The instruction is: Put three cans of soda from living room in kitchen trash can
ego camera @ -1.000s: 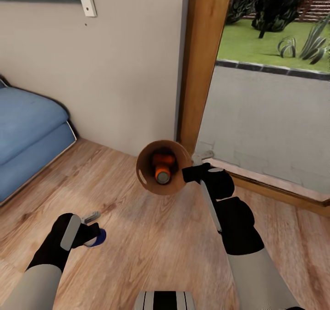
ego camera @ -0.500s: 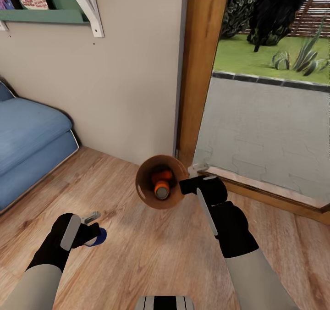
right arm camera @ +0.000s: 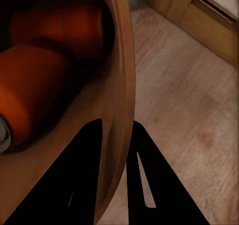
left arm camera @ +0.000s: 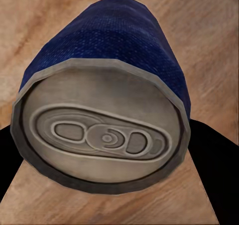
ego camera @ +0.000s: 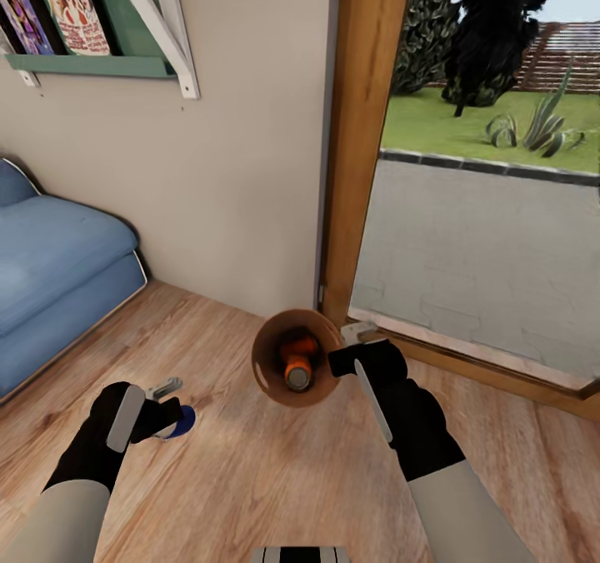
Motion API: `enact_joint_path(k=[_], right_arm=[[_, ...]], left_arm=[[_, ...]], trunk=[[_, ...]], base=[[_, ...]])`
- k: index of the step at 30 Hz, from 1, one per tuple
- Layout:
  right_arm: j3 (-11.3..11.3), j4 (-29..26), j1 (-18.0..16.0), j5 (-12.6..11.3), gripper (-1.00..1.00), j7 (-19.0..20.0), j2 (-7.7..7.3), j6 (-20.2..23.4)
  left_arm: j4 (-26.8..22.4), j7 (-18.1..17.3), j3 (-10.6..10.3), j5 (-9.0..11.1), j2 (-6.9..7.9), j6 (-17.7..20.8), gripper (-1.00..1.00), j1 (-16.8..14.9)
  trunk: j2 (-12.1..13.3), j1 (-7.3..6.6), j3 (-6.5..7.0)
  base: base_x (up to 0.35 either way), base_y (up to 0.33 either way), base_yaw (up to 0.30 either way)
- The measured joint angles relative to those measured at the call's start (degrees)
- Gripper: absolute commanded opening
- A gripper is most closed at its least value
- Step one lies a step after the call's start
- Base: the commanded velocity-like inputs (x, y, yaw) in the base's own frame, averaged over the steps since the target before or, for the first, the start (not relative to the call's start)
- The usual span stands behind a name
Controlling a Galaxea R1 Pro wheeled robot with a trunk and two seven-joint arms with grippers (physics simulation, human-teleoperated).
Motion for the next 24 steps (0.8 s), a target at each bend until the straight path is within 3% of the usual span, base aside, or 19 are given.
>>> enact_joint_path(k=[5, 8, 19, 24], right_arm=[[0.2, 0.4, 0.9, -0.6, -1.0, 0.1, 0.06, 0.0], [0.2, 0.4, 1.1, -0.6, -1.0, 0.1, 0.13, 0.0], [0.3, 0.4, 2.1, -0.3, -1.0, 0.0, 0.43, 0.0], [0.3, 0.5, 2.6, -0.3, -1.0, 0.1, 0.37, 0.0]], left_arm=[[-8.2, 0.0, -0.1, -0.1, 0.37, 0.1, -1.0, 0.1], [-10.5, -0.1, -0.1, -0.1, 0.42, 0.1, -1.0, 0.1], [-12.2, -2.2, -0.5, 0.0, 0.59, 0.1, -1.0, 0.1], [-12.4, -4.2, -2.2, 0.5, 0.59, 0.1, -1.0, 0.1]], trunk=[[0.1, -0.13, 1.11], [0.1, -0.21, 1.77], [0.3, -0.49, 4.21], [0.3, -0.62, 5.32]], base=[[0.0, 0.0, 0.0], [0.0, 0.0, 0.0], [0.0, 0.0, 0.0], [0.0, 0.0, 0.0]])
